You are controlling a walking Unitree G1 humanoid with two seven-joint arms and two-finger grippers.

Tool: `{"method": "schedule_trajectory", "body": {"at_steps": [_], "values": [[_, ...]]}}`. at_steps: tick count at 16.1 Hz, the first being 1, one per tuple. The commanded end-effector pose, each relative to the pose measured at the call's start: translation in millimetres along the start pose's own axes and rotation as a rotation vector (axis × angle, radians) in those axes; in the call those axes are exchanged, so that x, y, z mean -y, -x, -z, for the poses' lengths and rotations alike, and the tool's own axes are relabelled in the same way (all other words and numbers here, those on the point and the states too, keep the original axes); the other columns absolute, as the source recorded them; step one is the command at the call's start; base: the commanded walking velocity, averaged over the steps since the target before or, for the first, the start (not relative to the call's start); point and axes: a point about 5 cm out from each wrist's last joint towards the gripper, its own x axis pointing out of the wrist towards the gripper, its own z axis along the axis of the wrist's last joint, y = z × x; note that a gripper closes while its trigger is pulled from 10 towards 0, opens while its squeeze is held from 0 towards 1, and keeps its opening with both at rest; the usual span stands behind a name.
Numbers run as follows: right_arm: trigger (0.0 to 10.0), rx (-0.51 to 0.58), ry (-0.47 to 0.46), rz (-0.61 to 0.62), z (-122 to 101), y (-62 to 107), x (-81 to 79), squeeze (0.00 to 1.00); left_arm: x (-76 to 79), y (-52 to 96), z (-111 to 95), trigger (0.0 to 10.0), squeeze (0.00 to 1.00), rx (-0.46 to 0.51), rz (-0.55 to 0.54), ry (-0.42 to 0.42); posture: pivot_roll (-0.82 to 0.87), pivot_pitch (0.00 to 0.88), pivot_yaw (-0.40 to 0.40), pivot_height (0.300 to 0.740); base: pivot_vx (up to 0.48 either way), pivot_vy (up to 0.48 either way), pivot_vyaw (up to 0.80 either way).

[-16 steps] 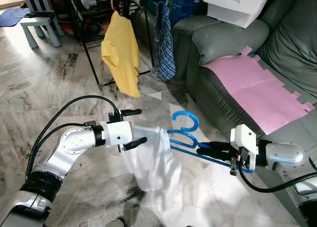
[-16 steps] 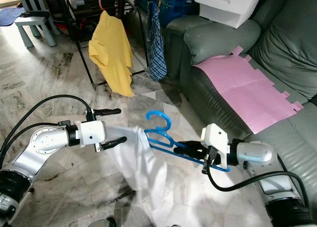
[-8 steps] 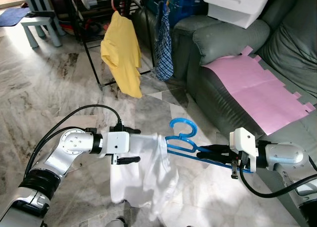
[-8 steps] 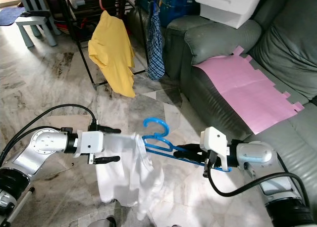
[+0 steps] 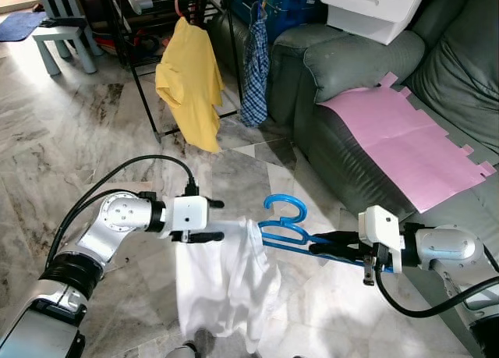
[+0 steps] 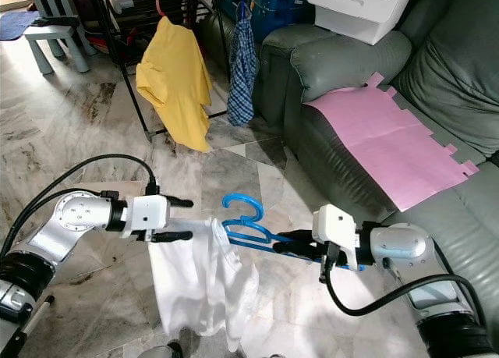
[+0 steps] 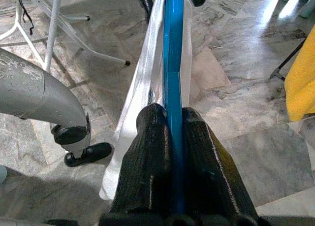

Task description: Hang hanger

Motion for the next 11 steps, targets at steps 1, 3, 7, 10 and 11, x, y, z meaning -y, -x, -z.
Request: {"method": "schedule_trajectory", "body": {"at_steps": [1,3,7,10,11], "values": [[10.0,0.011,0.029,-0.018,-3.5,1.1,-0.1,0.0,-2.2,-2.0,-3.1,0.0,0.0,-0.005,0.03,-0.029,-0.06,0.134,-0.024,0.74,0.0,0.0,0.0],[10.0,0.01,0.032,-0.014,-3.5,0.3,0.2,0.0,3.7,-5.3,0.5,0.0,0.0,-0.01,0.073,-0.012,-0.06,0.135,-0.021,0.74,0.0,0.0,0.0],[10.0,0.008,0.035,-0.013,-2.9,-0.2,0.2,0.0,7.2,-7.7,2.5,0.0,0.0,-0.012,0.096,-0.005,-0.06,0.136,-0.022,0.74,0.0,0.0,0.0],[10.0,0.006,0.034,-0.017,-2.1,-1.6,-0.4,0.0,5.0,-10.2,0.2,0.0,0.0,-0.003,0.096,-0.01,-0.06,0.138,-0.023,0.74,0.0,0.0,0.0],[10.0,0.005,0.034,-0.018,-1.8,-2.3,-0.6,0.0,5.0,-10.8,-0.4,0.0,0.0,0.0,0.1,-0.01,-0.06,0.138,-0.023,0.74,0.0,0.0,0.0]]}}
